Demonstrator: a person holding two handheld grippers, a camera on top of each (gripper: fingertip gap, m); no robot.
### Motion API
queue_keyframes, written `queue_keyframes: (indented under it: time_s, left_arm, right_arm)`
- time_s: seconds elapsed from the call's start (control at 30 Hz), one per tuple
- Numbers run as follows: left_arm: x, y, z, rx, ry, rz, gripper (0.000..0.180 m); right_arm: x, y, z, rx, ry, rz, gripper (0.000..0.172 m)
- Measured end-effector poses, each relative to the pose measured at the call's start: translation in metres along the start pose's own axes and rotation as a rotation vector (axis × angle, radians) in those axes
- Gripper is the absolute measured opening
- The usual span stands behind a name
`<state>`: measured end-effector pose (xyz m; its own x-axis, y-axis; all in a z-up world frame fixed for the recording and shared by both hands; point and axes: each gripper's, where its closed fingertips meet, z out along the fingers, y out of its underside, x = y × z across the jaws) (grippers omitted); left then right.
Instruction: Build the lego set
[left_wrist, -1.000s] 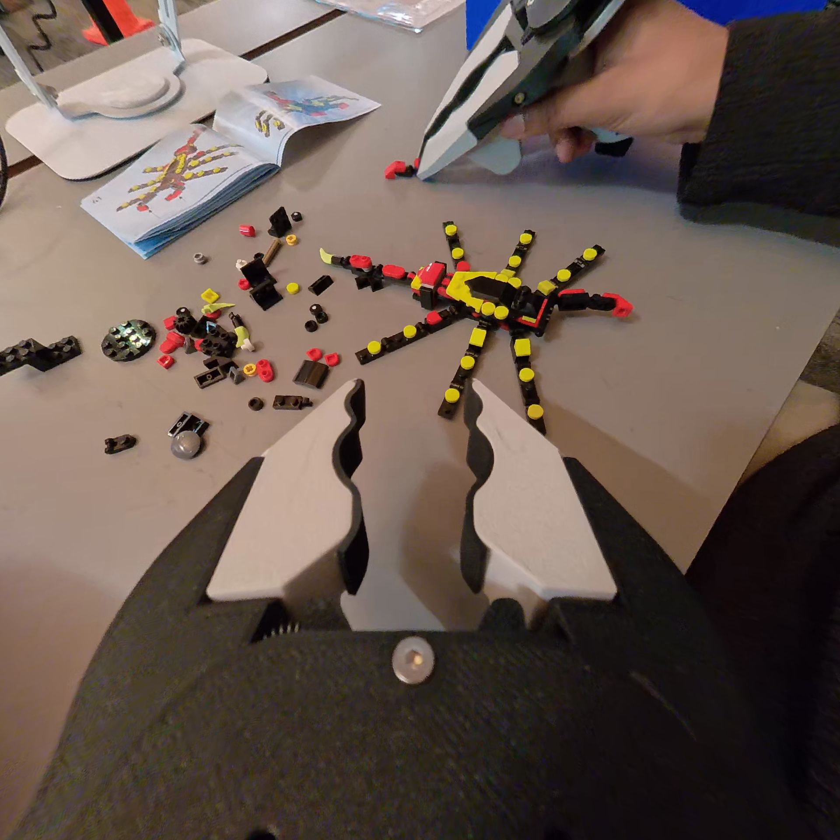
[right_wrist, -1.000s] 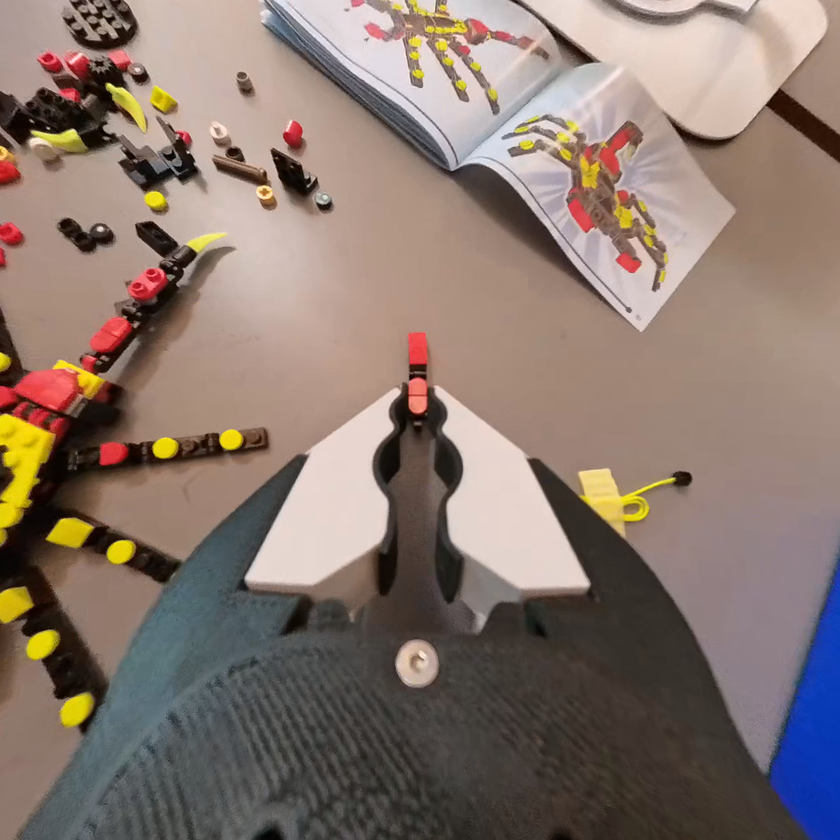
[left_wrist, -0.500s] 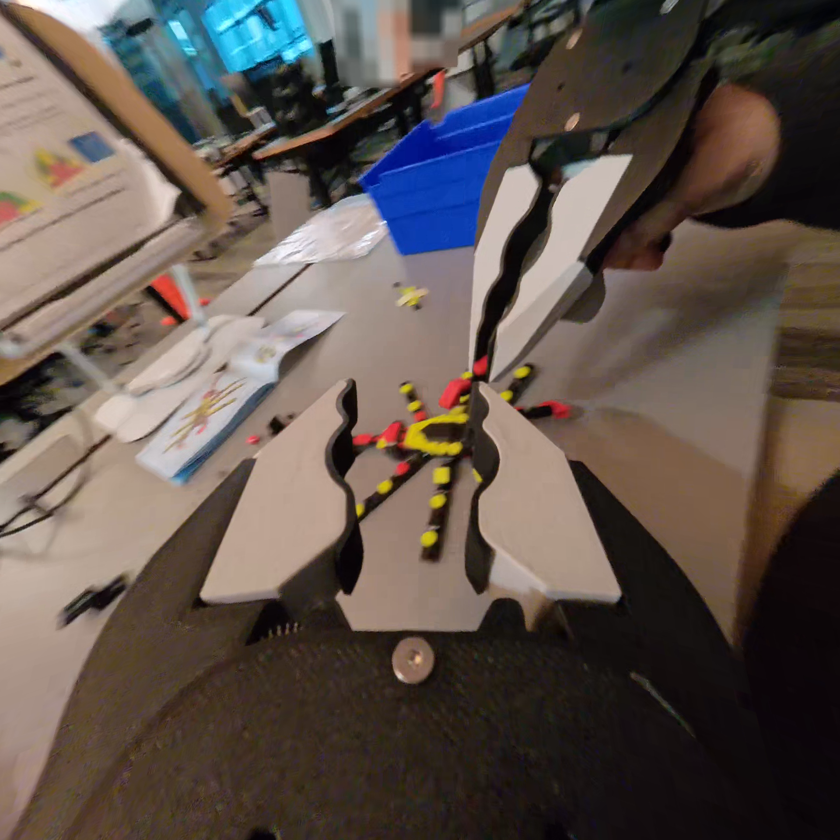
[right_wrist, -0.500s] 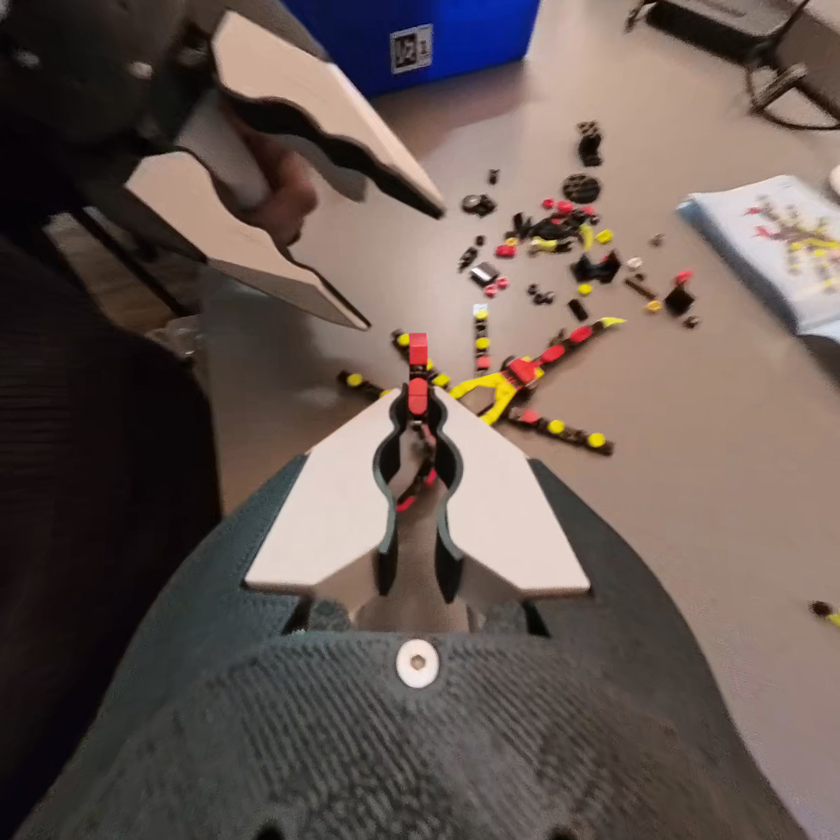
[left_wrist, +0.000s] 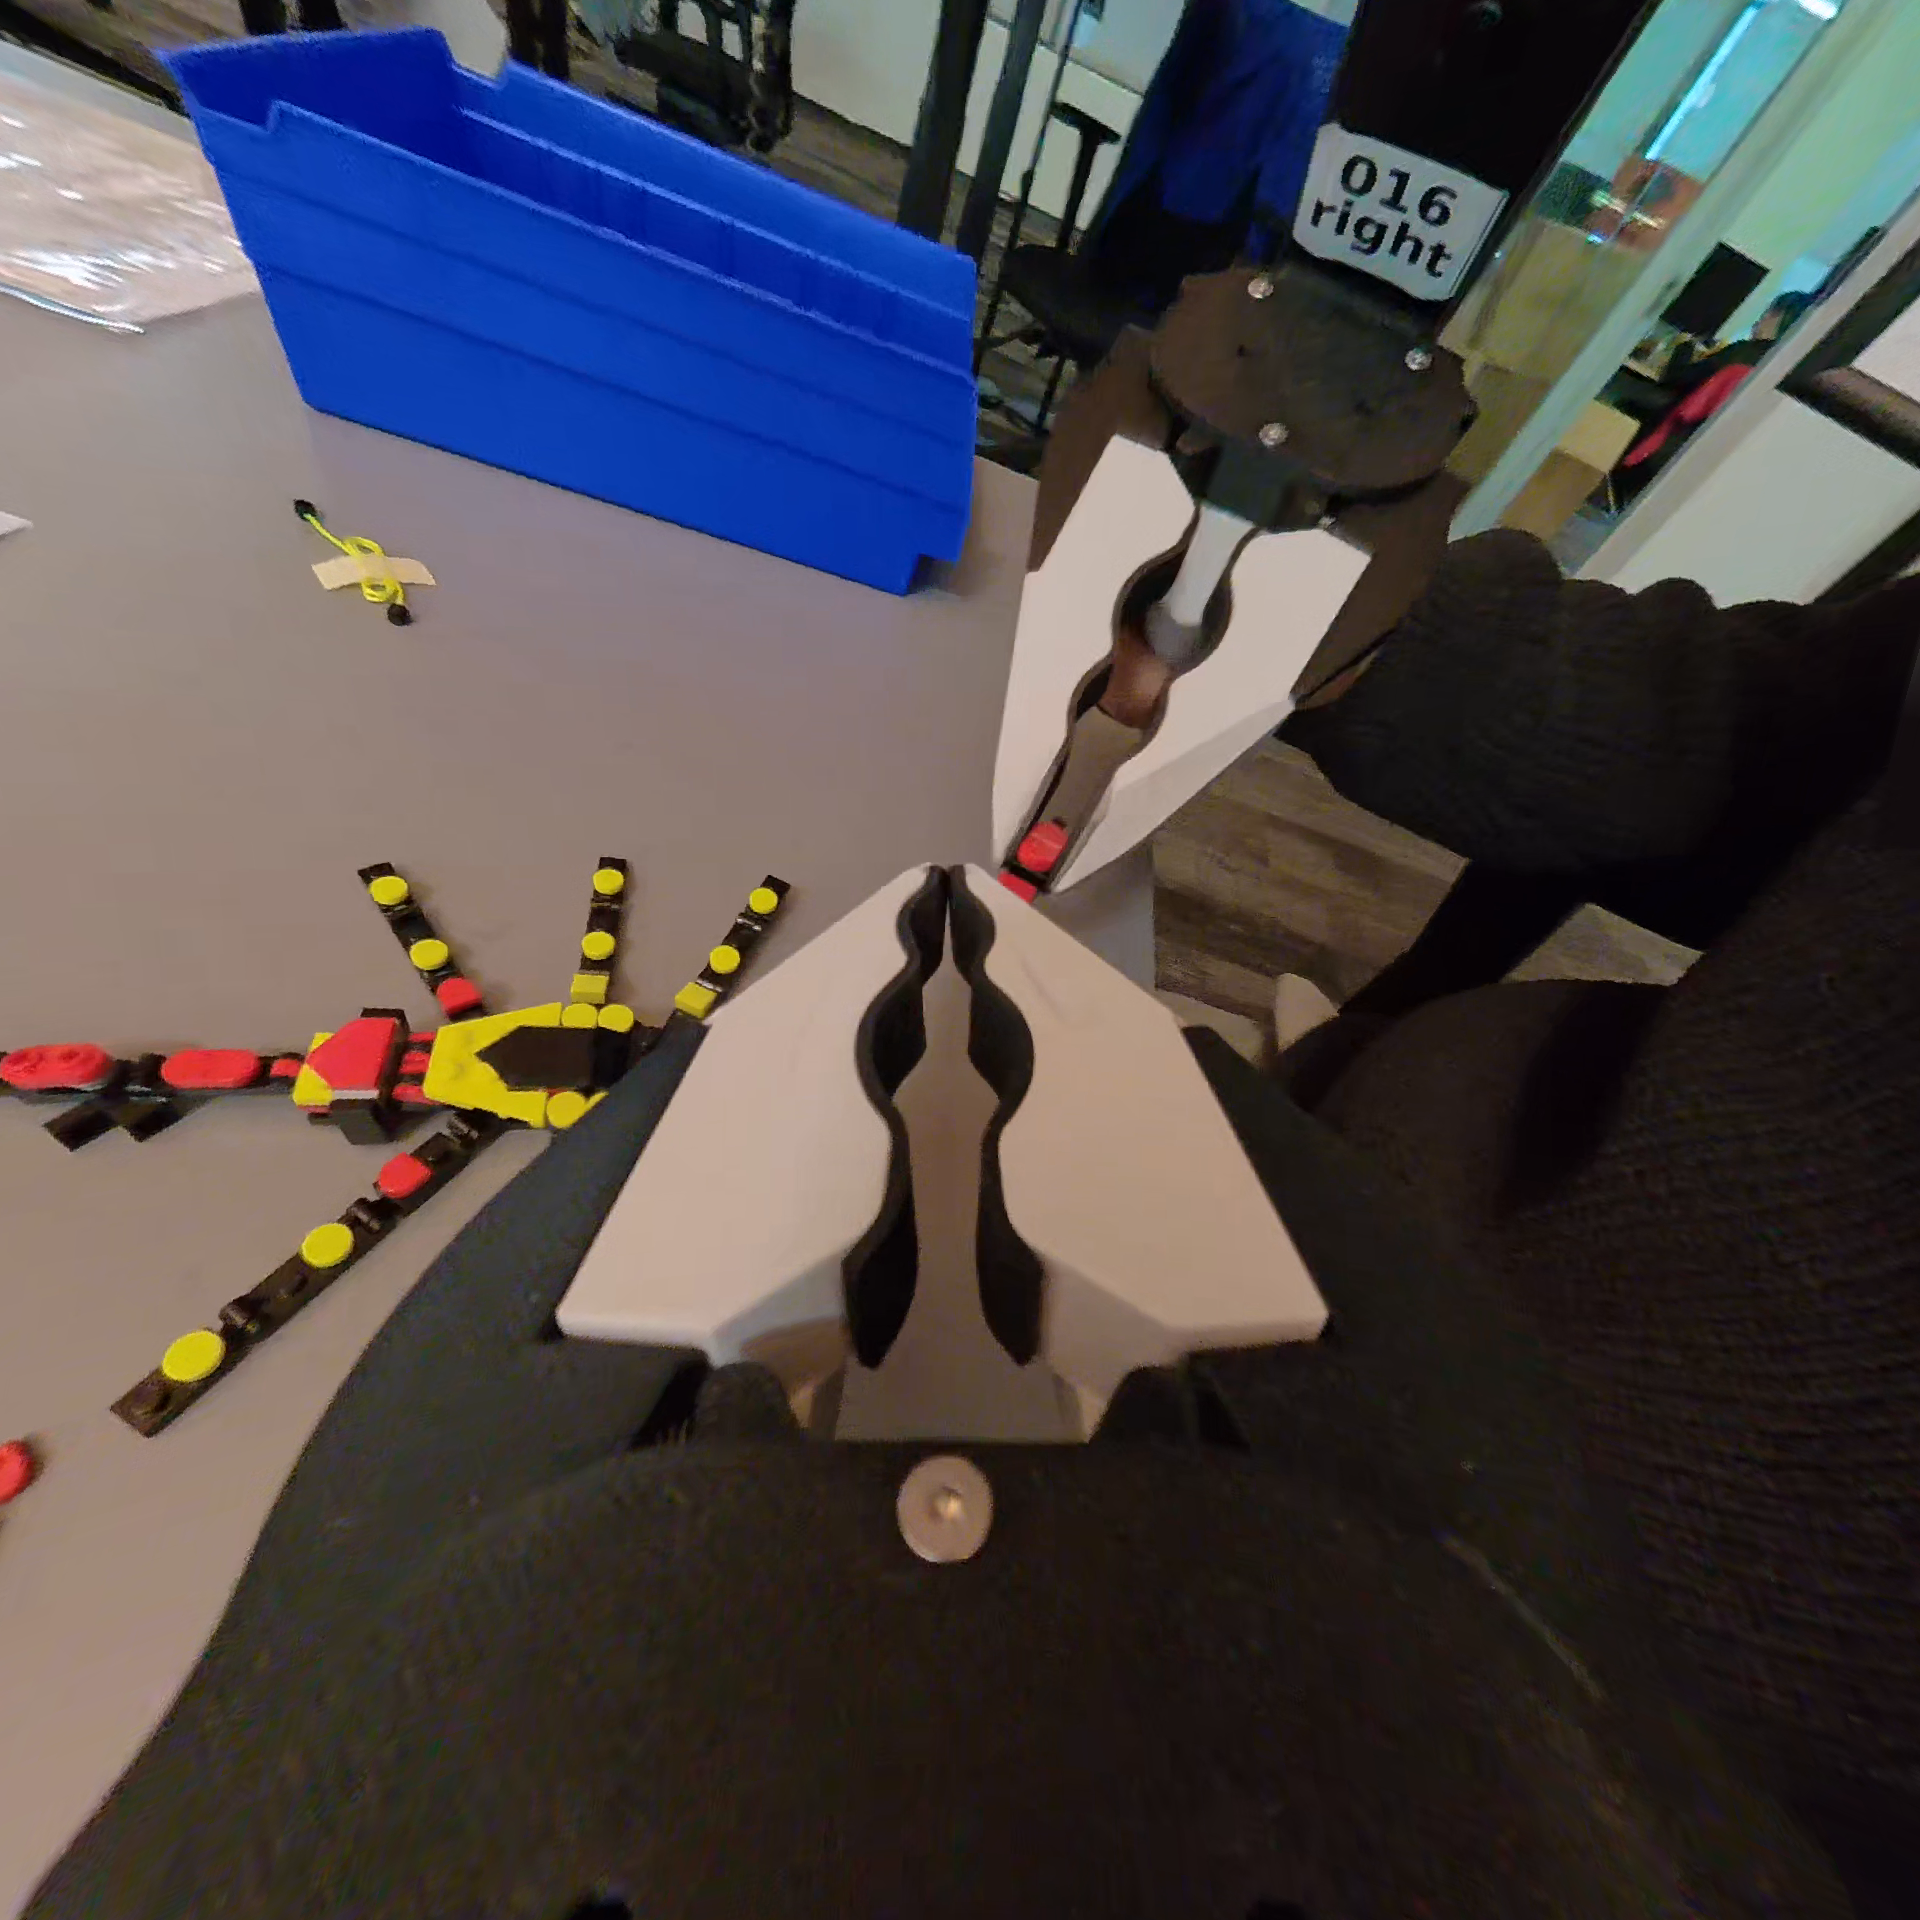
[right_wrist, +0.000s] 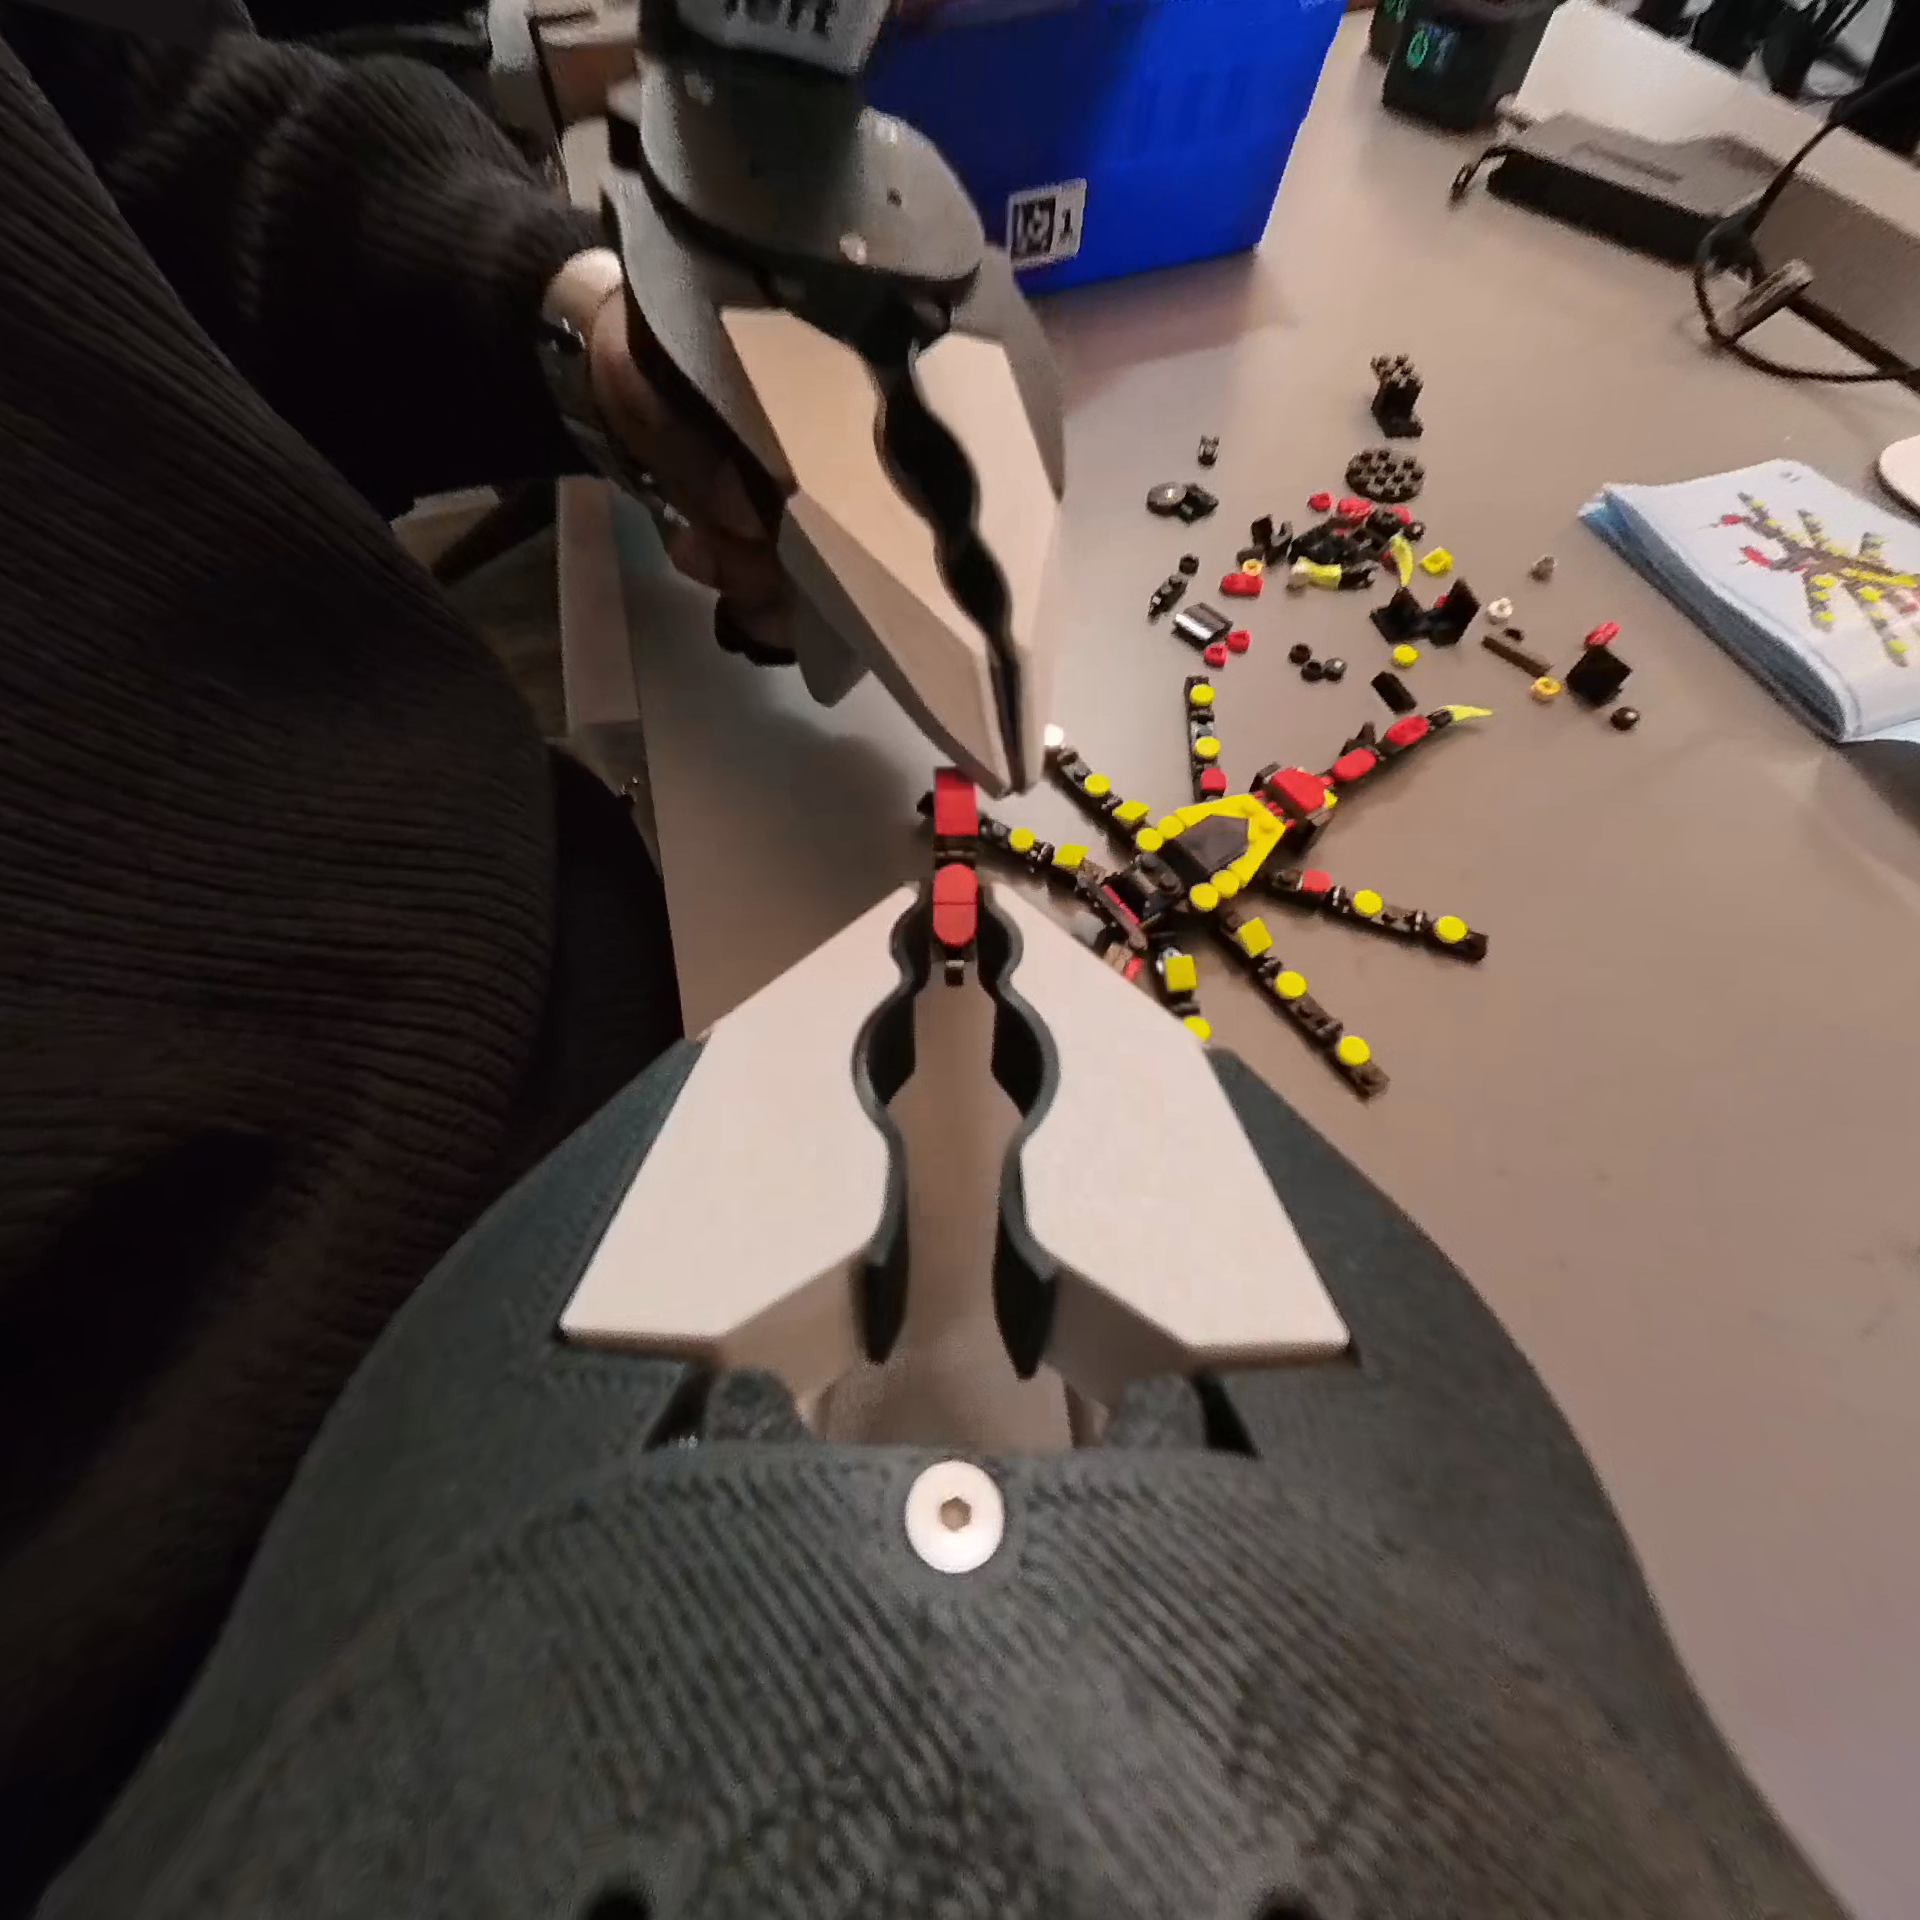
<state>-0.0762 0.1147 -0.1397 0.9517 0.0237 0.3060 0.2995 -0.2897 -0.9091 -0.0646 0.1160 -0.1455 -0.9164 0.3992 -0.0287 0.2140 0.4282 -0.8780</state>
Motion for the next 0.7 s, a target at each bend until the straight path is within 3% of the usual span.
queue_keyframes:
  time_s: [0.6,0.7]
  left_arm:
    - [-0.005,0.016,-0.015,-0.023,-0.089,-0.009,0.0]
    - [-0.006,0.011,-0.021,0.012,-0.078,-0.03,0.009]
  right_arm:
    - [0.0,-0.034,0.009,0.167,-0.149,0.136,0.006]
    - [0.0,-0.034,0.009,0.176,-0.181,0.158,0.006]
